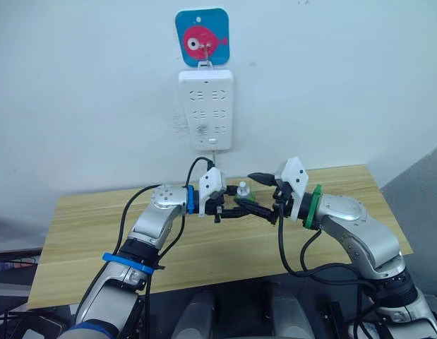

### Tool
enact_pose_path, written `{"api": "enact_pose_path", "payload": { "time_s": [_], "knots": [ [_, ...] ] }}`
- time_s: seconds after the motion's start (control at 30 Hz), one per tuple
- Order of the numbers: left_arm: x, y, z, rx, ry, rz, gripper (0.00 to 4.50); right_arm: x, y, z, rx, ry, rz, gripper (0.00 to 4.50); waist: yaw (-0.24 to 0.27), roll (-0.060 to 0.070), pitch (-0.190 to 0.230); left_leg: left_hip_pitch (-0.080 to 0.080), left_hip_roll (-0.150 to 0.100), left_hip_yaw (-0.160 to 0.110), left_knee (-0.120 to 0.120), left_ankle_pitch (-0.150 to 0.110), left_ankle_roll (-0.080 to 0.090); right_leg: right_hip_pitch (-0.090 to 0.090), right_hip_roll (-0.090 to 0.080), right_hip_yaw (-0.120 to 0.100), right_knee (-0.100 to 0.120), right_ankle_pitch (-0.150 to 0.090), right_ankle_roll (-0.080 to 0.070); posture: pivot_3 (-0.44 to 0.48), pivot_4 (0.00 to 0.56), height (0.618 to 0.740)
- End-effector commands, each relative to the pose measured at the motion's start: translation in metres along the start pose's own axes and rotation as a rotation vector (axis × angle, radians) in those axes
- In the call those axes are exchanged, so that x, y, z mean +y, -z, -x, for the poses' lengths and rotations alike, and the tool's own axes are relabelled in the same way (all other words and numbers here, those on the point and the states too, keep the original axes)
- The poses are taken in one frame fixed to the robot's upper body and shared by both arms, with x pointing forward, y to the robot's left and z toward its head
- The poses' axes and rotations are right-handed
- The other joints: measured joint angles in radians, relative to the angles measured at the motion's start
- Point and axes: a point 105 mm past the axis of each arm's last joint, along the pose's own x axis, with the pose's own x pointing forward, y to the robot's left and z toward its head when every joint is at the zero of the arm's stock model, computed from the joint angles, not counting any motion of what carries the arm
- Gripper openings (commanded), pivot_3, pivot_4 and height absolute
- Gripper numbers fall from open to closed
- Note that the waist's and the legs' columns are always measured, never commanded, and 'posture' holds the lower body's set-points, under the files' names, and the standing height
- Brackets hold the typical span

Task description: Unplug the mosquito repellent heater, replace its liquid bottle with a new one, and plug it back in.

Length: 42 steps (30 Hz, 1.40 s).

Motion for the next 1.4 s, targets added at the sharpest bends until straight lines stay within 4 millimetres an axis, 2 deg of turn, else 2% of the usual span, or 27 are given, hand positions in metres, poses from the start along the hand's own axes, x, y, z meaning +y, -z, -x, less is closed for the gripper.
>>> {"api": "enact_pose_path", "payload": {
  "time_s": [0.03,0.17,0.33,0.47,0.57,0.63,0.73,0.97,1.1,1.2,1.3,1.4],
  "knots": [
    [0.001,-0.008,0.000,-0.025,0.002,-0.037,2.22,0.004,-0.009,-0.001,-0.036,-0.025,0.040,2.40,0.000,0.000,0.000,0.000,0.000,0.000,0.000,0.000,0.000,0.000,0.000,0.000,0.000,0.000,0.000,-0.028,0.190,0.740],
    [-0.003,-0.006,0.002,-0.013,0.003,-0.056,2.22,0.009,-0.002,-0.001,-0.003,-0.077,0.055,0.94,0.000,0.000,0.000,0.000,0.000,0.000,0.000,0.000,0.000,0.000,0.000,0.000,0.000,0.000,0.000,-0.007,0.194,0.740],
    [-0.007,-0.007,0.002,-0.018,0.001,-0.054,2.22,0.012,0.002,-0.003,0.017,-0.135,0.067,0.96,0.002,0.000,0.000,0.000,0.000,0.000,0.000,0.000,0.000,0.000,0.000,0.000,0.000,0.000,0.000,0.029,0.202,0.740],
    [-0.012,-0.009,0.005,-0.024,0.012,-0.050,2.22,0.006,-0.008,-0.004,-0.013,-0.185,0.111,0.96,0.003,0.000,0.000,0.000,0.000,0.000,0.000,0.000,0.000,0.000,0.000,0.000,0.001,0.000,0.000,0.049,0.204,0.740],
    [-0.025,-0.011,0.005,-0.020,0.080,-0.069,2.22,0.010,-0.012,0.000,-0.015,-0.346,0.156,0.96,0.003,0.000,0.000,0.000,0.000,0.000,0.000,0.000,0.000,0.000,0.000,0.000,0.001,0.000,0.000,0.060,0.205,0.740],
    [-0.040,-0.010,0.007,-0.008,0.173,-0.083,2.22,0.013,-0.013,0.007,0.007,-0.535,0.203,0.96,0.004,0.000,0.000,0.000,0.000,0.000,0.000,0.000,0.000,0.000,0.000,0.000,0.000,0.000,0.000,0.081,0.197,0.740],
    [-0.051,-0.008,0.014,0.018,0.263,-0.106,2.22,0.010,-0.007,0.013,0.081,-0.721,0.220,0.96,0.005,0.000,0.000,0.000,0.000,0.000,0.000,0.000,0.000,0.000,0.000,0.000,0.000,0.000,0.000,0.097,0.191,0.740],
    [-0.051,-0.008,0.019,0.033,0.286,-0.127,2.22,-0.008,-0.015,-0.001,0.055,-0.715,0.277,0.96,0.011,0.000,0.000,0.000,0.000,0.000,0.001,0.000,0.000,0.000,0.000,0.000,0.001,0.000,0.000,0.116,0.189,0.740],
    [-0.043,-0.005,0.017,0.026,0.232,-0.125,2.22,-0.012,-0.013,0.009,0.067,-0.686,0.263,2.28,0.023,0.000,0.000,0.000,-0.001,0.000,0.001,0.000,0.000,-0.001,0.000,0.000,0.000,0.000,0.000,0.095,0.188,0.740],
    [-0.037,-0.004,0.017,0.024,0.207,-0.128,2.22,-0.020,-0.011,0.021,0.095,-0.646,0.270,3.47,0.031,0.000,0.000,-0.001,-0.001,-0.001,0.002,0.000,0.000,0.000,0.000,-0.001,0.001,0.000,0.000,0.076,0.189,0.740],
    [-0.029,-0.005,0.016,0.015,0.171,-0.132,2.22,-0.034,-0.006,0.033,0.118,-0.528,0.278,4.47,0.030,0.000,-0.001,-0.001,-0.001,0.000,0.002,0.000,0.000,0.000,0.000,-0.001,0.001,0.000,0.000,0.069,0.186,0.740],
    [-0.022,-0.008,0.015,-0.003,0.127,-0.117,2.22,-0.038,-0.001,0.039,0.112,-0.401,0.250,4.47,0.028,0.000,-0.001,-0.001,0.000,0.001,0.002,0.000,0.000,-0.001,0.000,0.000,0.002,0.000,0.000,0.062,0.179,0.740]
  ]
}}
